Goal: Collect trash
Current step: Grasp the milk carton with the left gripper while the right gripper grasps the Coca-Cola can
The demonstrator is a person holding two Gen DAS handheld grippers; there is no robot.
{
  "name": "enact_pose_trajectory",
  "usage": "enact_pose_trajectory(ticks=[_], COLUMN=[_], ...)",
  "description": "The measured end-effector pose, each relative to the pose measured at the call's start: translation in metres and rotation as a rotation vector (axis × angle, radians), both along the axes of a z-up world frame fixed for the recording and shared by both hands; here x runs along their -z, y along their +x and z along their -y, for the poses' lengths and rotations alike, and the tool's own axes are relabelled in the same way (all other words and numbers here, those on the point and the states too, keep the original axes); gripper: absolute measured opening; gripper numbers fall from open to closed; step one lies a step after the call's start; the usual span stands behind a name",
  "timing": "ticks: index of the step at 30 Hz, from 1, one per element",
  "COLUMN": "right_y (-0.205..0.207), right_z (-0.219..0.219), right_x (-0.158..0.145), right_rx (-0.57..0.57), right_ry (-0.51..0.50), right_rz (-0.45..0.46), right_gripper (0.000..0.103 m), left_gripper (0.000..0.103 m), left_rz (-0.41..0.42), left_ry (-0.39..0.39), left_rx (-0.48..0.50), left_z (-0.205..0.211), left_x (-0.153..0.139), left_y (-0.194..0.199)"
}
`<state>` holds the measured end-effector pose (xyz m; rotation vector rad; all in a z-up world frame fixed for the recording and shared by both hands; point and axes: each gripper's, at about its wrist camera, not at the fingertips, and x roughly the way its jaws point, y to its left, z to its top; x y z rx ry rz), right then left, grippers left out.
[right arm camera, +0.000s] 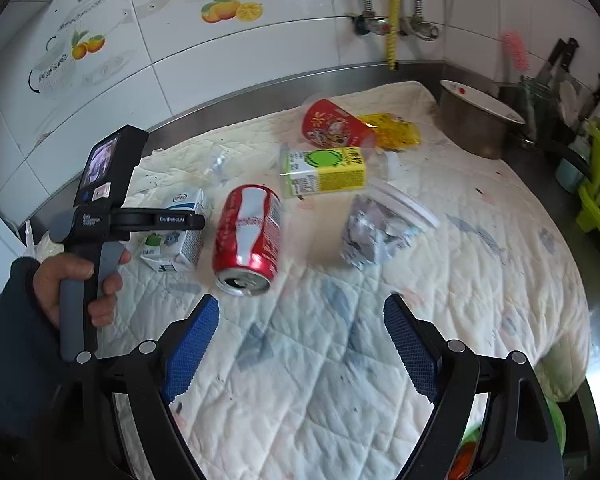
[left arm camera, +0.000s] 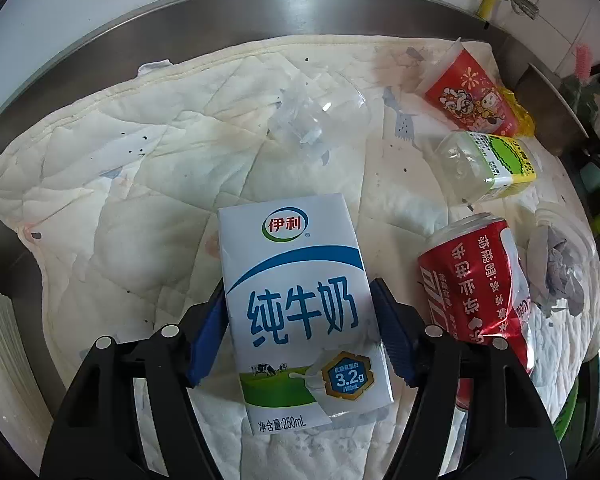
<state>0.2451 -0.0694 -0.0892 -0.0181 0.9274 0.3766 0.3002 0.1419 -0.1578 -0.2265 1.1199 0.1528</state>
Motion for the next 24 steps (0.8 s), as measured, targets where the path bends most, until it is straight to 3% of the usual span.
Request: enact_pose_trajectory(ticks=[11,18,22,24], right_y=[0.069,0.107,0.117,0.121], right_z=[-0.066,-0.095,-0.102,-0.103], right_x=[0.033,0.066,0.08,0.086], right_rx=[-0.08,-0.068,-0.057,-0.052], right_ry=[0.009,-0.012,-0.038,-0.044], right_rz=[-0.114,-0.204,-0.237,-0.251], right_gripper=[0.082,0.081,0.079,0.073], left_gripper=[0.067,0.067,0.067,0.067], left_rz=[0.087,0.137,0.152,0.157], left_ry=[-0.072,-0.071,-0.068,-0.07], left_rx=[-0.03,-0.045,-0.049,-0.048], left_z=[-0.045,-0.066,-0.072,-0.074], left_x=[-0.028,-0.047,-0.053,-0.054], left_y=[-0.036,-0.054,-0.06,-0.062])
